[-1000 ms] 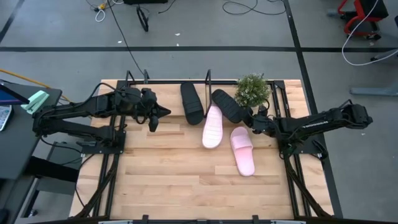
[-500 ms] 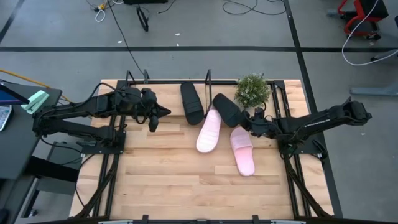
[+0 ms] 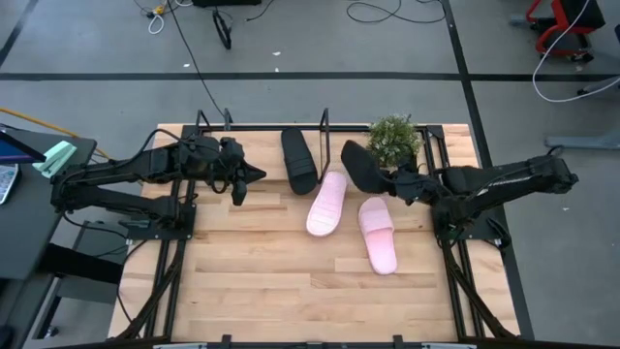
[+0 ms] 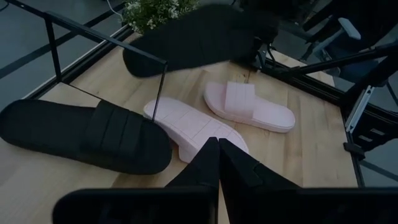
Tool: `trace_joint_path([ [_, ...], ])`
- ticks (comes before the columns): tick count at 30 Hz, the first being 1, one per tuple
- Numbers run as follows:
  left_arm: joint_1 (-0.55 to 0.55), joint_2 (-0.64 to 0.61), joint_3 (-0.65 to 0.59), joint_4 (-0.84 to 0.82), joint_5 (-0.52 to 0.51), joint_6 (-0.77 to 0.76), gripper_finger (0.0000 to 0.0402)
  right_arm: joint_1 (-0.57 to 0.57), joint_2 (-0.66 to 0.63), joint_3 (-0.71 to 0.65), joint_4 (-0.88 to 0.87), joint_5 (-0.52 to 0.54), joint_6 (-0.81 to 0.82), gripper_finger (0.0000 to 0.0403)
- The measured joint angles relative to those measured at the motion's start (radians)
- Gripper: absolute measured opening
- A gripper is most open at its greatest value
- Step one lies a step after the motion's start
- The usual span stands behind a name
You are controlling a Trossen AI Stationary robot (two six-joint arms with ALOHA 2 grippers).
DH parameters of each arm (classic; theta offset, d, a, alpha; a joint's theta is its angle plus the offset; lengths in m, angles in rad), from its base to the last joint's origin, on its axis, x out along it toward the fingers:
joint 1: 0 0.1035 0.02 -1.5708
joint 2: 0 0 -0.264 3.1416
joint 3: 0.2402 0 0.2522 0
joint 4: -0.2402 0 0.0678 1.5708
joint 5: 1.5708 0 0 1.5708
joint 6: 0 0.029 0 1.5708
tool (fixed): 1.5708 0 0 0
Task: Pick and place slides into the shelf
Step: Put the black slipper onto the shelf
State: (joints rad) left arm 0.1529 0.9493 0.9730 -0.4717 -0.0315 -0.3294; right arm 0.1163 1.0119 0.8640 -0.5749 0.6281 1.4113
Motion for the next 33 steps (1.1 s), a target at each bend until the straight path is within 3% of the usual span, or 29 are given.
trace_joint_path([
  [8, 0.000, 0.000, 0.000, 0.000, 0.000, 0.000, 0.0023, -0.015, 0.000, 0.194, -0.083, 0.004, -0.197, 0.0046],
  [16, 0.001, 0.000, 0.000, 0.002, -0.015, 0.002, 0.0008, -0.081, 0.053, 0.349, -0.085, -0.018, -0.606, 0.0045],
  [23, 0.001, 0.000, 0.000, 0.004, -0.054, -0.001, 0.0021, -0.144, 0.242, 0.527, -0.158, -0.143, -0.890, 0.0045],
  [33, 0.001, 0.000, 0.000, 0.002, -0.054, -0.027, 0.0011, -0.160, 0.544, 0.825, -0.296, -0.146, -1.198, 0.0045],
])
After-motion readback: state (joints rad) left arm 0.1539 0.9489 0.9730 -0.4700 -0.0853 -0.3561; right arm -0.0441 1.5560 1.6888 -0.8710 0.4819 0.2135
